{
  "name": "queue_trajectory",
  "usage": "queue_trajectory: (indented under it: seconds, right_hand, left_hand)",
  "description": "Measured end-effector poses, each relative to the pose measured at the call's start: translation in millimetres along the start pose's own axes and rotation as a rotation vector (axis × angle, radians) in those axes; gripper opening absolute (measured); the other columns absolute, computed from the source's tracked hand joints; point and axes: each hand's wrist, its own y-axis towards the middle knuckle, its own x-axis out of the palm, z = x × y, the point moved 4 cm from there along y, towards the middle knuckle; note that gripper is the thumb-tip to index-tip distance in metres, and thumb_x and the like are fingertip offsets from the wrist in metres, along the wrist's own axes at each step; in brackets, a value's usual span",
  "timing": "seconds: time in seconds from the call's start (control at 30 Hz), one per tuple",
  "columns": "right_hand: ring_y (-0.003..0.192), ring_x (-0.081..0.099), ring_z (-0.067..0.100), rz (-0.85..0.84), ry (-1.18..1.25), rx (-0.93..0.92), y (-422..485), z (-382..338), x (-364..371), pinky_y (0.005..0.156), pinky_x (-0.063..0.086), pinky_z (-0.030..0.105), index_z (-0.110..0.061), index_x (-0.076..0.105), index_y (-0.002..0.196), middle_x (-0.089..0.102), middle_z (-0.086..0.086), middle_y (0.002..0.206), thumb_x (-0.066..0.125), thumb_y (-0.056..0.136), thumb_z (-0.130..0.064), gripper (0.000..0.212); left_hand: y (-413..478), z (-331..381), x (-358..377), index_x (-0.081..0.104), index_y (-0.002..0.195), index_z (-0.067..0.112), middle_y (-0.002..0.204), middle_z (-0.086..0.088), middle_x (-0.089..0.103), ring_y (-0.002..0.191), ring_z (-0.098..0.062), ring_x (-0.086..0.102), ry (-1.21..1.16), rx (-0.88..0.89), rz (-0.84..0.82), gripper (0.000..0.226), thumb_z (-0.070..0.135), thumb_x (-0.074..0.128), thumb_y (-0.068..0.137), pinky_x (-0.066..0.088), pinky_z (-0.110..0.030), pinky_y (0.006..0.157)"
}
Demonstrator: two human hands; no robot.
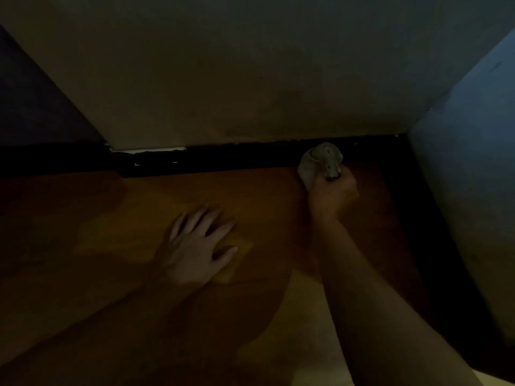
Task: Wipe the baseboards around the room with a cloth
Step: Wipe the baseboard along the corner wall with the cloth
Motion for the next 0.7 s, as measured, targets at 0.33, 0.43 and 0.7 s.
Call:
queue_trajectory:
  seconds: [0.33,0.43,0.7]
  right_hand:
    - [0.095,0.064,0.028,0.011,-0.009,0.008,18.4,7.5,-10.6,0.078,0.043,0.027,-0.008,0.071,0.102,0.069,0.014,0.103,0.066,0.087,-0.018,0.019]
    - [0.093,0.064,0.025,-0.015,-0.017,-0.005,16.5,6.5,-6.8,0.073,0.039,0.022,-0.01,0.07,0.1,0.069,0.012,0.102,0.066,0.087,-0.018,0.016]
    - [0.093,0.063,0.023,-0.026,-0.03,-0.017,15.8,6.5,-4.1,0.074,0.041,0.024,-0.011,0.069,0.1,0.067,0.01,0.102,0.065,0.089,-0.019,0.015]
  left_hand:
    - [4.1,0.2,10.3,0.039,0.15,0.045,0.164,0.009,0.024,0.152,-0.019,0.018,0.043,0.002,0.006,0.066,0.073,0.019,0.094,0.014,-0.048,0.121]
    - [4.5,1.2,9.3,0.038,0.151,0.045,0.164,0.009,0.024,0.152,-0.019,0.018,0.033,-0.005,0.002,0.067,0.073,0.019,0.093,0.013,-0.049,0.122]
    - [4.4,4.5,3.3,0.035,0.152,0.046,0.166,0.01,0.017,0.154,-0.017,0.011,0.016,-0.009,-0.013,0.071,0.074,0.013,0.09,0.007,-0.047,0.123]
